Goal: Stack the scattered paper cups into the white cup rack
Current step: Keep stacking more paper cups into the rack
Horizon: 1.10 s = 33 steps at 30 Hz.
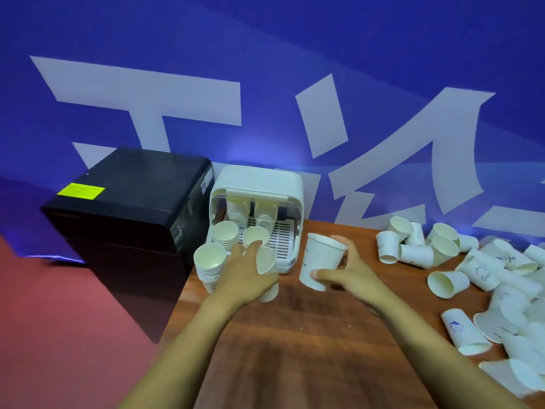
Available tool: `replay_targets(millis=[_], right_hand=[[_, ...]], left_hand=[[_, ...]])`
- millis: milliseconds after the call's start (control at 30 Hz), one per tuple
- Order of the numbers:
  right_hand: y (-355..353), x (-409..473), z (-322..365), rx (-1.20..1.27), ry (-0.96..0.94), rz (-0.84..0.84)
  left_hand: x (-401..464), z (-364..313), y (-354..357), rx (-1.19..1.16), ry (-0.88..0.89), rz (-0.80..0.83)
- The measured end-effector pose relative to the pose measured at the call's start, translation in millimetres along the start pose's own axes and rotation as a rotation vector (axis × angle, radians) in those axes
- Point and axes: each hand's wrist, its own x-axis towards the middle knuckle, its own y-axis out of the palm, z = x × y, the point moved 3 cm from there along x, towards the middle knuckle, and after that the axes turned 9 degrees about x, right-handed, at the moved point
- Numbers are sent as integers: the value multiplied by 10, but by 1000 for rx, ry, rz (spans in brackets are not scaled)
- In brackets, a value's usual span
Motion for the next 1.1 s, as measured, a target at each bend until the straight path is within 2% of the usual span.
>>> replay_targets(millis=[233,500,833,1100], right_hand=[[54,377,-23,41,34,5],[57,615,-140,-194,52,43],[674,1135,107,-194,-14,-9],[1100,1505,23,-231,-73,-104]], left_hand=[[218,-39,-143,35,-67,5],[479,103,-43,107,-87,89],[1073,522,-633,175,-30,-89],[1456,861,-606,155,-31,-120]])
